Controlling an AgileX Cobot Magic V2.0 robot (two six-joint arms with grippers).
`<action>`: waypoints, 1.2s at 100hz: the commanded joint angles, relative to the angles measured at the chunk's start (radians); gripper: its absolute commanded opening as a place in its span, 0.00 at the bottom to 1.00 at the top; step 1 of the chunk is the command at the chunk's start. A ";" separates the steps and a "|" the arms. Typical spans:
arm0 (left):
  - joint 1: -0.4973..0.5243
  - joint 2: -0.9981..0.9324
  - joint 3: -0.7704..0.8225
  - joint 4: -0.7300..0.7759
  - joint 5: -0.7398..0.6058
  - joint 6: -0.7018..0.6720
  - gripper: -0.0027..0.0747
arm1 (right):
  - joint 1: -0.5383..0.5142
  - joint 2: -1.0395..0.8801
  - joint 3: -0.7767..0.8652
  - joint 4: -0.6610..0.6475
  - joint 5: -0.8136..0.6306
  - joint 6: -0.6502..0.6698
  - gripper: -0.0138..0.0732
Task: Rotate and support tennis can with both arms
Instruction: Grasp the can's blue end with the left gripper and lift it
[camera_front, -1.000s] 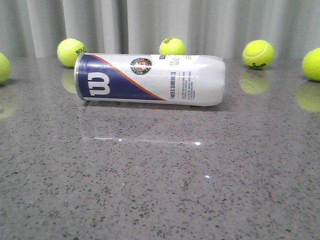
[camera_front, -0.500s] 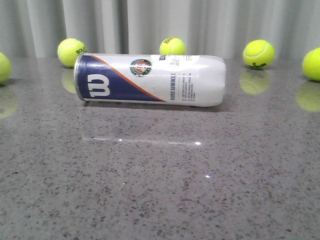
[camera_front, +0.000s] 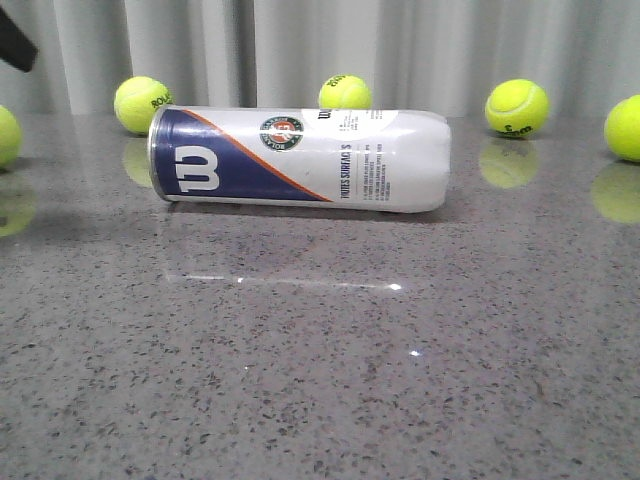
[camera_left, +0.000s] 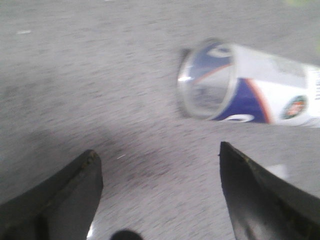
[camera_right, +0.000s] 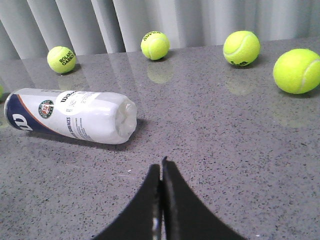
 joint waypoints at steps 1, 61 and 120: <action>-0.007 0.050 -0.054 -0.186 0.034 0.085 0.66 | -0.006 0.009 -0.025 -0.009 -0.082 -0.009 0.08; -0.289 0.390 -0.312 -0.369 0.074 0.125 0.57 | -0.006 0.009 -0.025 -0.009 -0.082 -0.009 0.08; -0.344 0.290 -0.585 -0.435 0.243 0.202 0.01 | -0.006 0.009 -0.025 -0.009 -0.082 -0.009 0.08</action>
